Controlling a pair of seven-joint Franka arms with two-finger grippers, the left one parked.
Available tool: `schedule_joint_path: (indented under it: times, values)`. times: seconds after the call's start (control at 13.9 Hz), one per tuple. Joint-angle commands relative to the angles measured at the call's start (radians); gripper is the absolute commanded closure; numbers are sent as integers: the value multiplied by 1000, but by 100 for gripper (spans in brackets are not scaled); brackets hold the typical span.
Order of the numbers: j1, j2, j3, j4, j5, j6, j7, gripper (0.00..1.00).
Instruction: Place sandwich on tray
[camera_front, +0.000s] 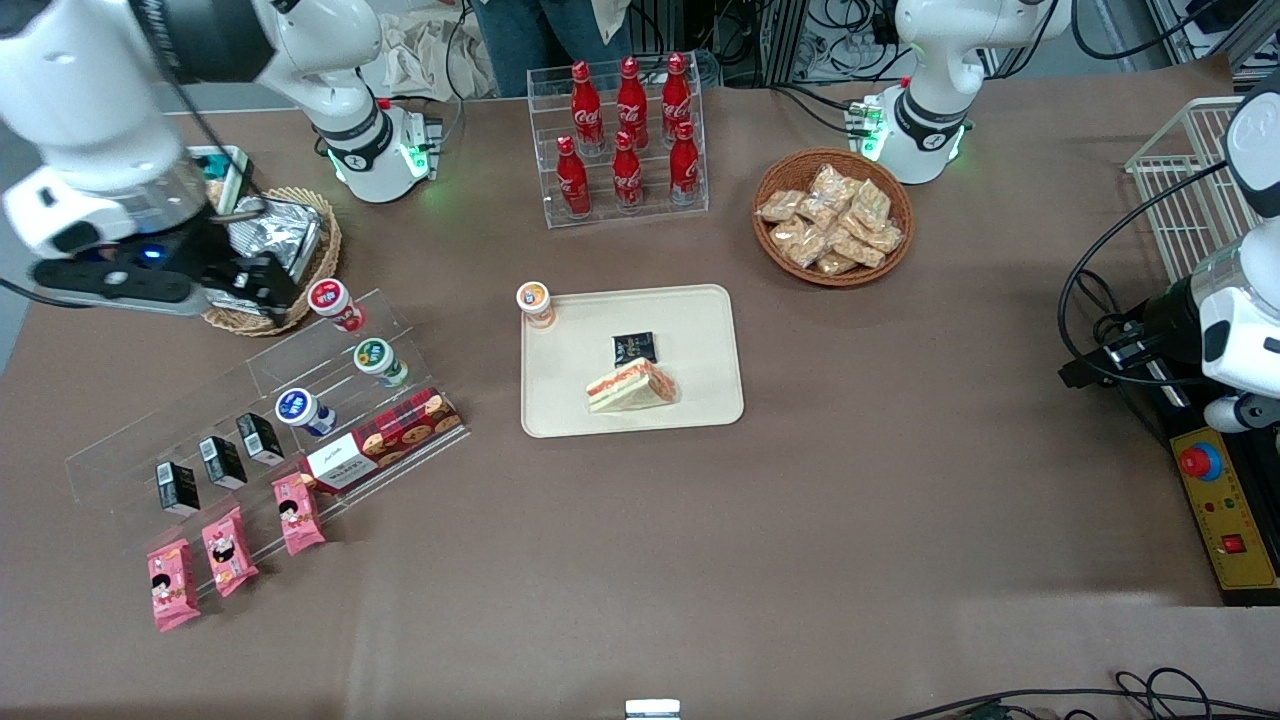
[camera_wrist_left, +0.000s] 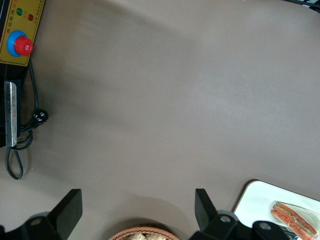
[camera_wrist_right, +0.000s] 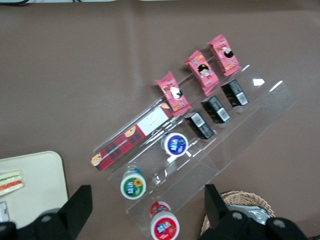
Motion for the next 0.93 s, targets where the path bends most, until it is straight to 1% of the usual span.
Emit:
schedule_joint_path:
  times: [0.0, 0.07, 0.29, 0.36, 0.65, 0.86]
  values:
    - [-8, -18, -67, 21, 55, -33, -153, 0]
    - [-12, -7, -107, 33, 67, -30, -213, 0]
    - [-12, 17, -243, 50, 161, -28, -327, 0]
    - [-15, 25, -257, 50, 162, -28, -334, 0]
    - [-60, 106, -270, 81, 156, -27, -334, 0]
    - [-75, 115, -271, 80, 156, -36, -331, 0]
